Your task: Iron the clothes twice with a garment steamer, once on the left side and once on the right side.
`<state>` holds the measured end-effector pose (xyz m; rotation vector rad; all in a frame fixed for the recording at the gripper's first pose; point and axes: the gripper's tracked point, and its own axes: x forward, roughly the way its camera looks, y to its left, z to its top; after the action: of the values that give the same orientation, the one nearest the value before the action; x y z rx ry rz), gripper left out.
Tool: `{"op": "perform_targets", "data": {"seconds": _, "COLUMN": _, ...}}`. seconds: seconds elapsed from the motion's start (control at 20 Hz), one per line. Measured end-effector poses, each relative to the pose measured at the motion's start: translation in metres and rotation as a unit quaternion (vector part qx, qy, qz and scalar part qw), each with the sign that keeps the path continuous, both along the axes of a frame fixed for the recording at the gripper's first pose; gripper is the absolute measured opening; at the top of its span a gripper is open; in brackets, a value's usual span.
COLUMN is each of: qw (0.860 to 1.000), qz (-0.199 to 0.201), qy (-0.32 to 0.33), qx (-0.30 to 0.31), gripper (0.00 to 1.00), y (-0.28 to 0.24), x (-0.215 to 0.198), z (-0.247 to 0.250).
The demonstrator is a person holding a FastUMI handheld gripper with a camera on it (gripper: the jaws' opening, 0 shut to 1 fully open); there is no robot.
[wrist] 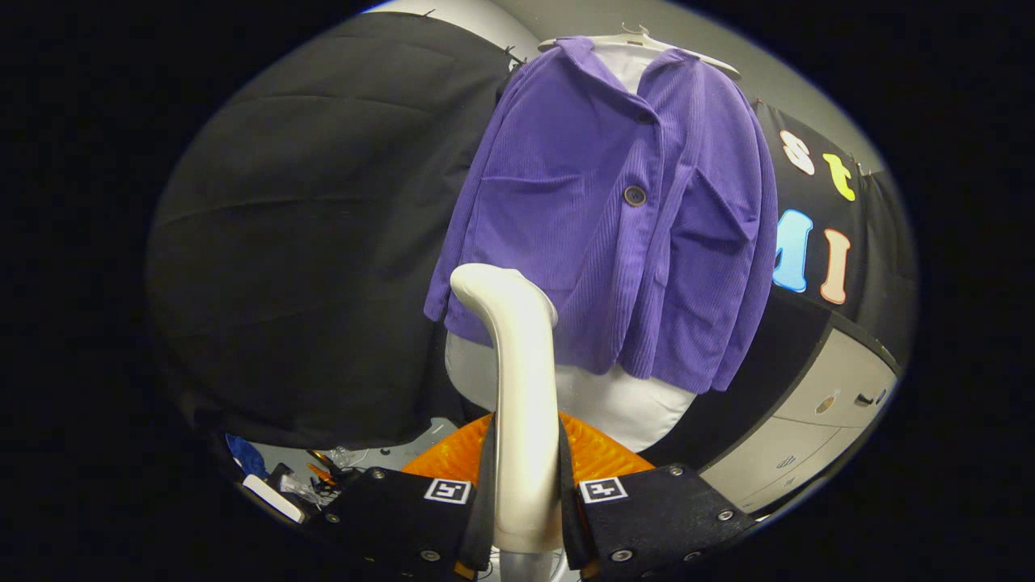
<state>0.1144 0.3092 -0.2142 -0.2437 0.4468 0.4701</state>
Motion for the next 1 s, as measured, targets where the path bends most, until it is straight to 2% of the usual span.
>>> {"op": "perform_targets", "data": {"seconds": 0.25, "qw": 0.998, "qz": -0.004, "qy": 0.061, "qx": 0.005, "gripper": 0.35, "y": -0.016, "x": -0.023, "z": -0.038}}
{"op": "perform_targets", "data": {"seconds": 0.45, "qw": 0.996, "qz": -0.018, "qy": 0.081, "qx": 0.008, "gripper": 0.35, "y": -0.041, "x": -0.043, "z": -0.05}}
{"op": "perform_targets", "data": {"seconds": 0.65, "qw": 0.996, "qz": -0.042, "qy": 0.067, "qx": 0.029, "gripper": 0.34, "y": -0.082, "x": -0.048, "z": -0.033}}
{"op": "perform_targets", "data": {"seconds": 1.0, "qw": 0.991, "qz": -0.114, "qy": 0.012, "qx": 0.075, "gripper": 0.34, "y": -0.184, "x": -0.058, "z": 0.026}}
